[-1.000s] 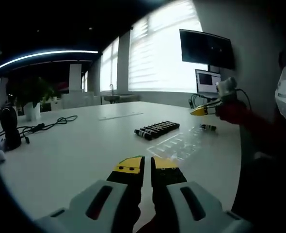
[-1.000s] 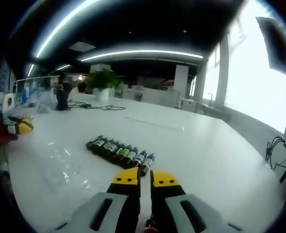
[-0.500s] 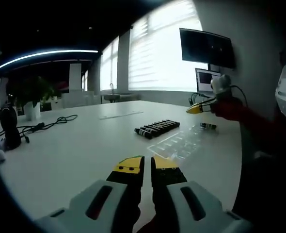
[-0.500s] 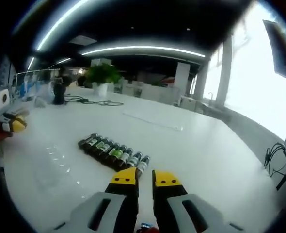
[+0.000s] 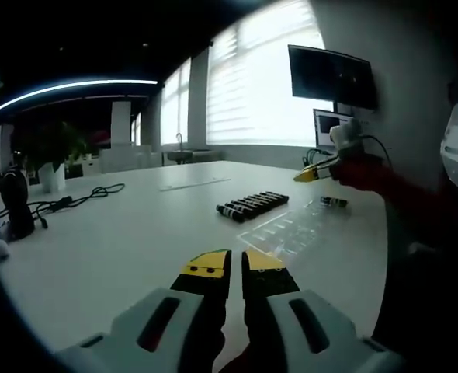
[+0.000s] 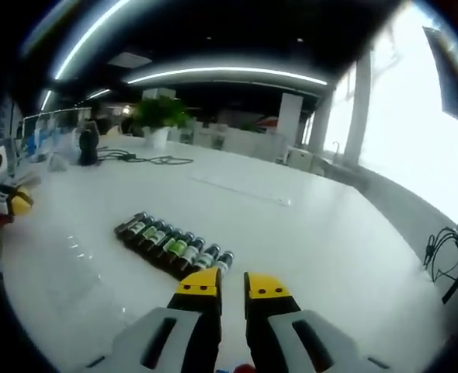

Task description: Grip medicine bottles put into box

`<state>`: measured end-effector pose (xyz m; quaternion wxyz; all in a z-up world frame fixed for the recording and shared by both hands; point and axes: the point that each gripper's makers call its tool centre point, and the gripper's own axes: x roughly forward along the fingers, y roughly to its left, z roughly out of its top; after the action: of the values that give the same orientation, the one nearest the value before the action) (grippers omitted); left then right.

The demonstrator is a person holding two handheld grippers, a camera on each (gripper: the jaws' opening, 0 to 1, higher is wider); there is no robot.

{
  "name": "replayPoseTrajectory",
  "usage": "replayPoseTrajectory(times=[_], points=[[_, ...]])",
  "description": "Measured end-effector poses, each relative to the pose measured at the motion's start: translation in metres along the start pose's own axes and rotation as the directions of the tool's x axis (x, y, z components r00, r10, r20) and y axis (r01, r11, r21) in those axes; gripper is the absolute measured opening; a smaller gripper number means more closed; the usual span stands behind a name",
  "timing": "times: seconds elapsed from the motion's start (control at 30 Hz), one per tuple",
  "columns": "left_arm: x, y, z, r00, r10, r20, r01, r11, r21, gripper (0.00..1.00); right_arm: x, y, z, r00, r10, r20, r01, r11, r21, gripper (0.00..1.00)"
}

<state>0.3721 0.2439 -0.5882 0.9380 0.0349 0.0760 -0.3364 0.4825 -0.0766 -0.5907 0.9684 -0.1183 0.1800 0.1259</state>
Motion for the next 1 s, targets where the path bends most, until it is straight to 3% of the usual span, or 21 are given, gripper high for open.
replayPoseTrajectory(times=[0.3, 0.77, 1.0], points=[[-0.002, 0.003, 0.0, 1.0, 0.002, 0.004, -0.002, 1.0, -0.007, 0.0, 0.013, -0.005, -0.007, 0.999, 0.006, -0.033, -0.005, 1.0, 0.015, 0.08], [-0.005, 0.009, 0.0, 1.0, 0.012, 0.002, -0.012, 1.0, -0.007, 0.0, 0.025, -0.008, -0.002, 0.999, 0.017, -0.031, -0.015, 0.999, 0.048, 0.1], [-0.004, 0.008, 0.0, 1.0, 0.014, 0.003, -0.014, 1.0, -0.012, 0.0, 0.034, 0.0, -0.001, 0.998, 0.038, -0.049, -0.036, 0.998, 0.053, 0.12]])
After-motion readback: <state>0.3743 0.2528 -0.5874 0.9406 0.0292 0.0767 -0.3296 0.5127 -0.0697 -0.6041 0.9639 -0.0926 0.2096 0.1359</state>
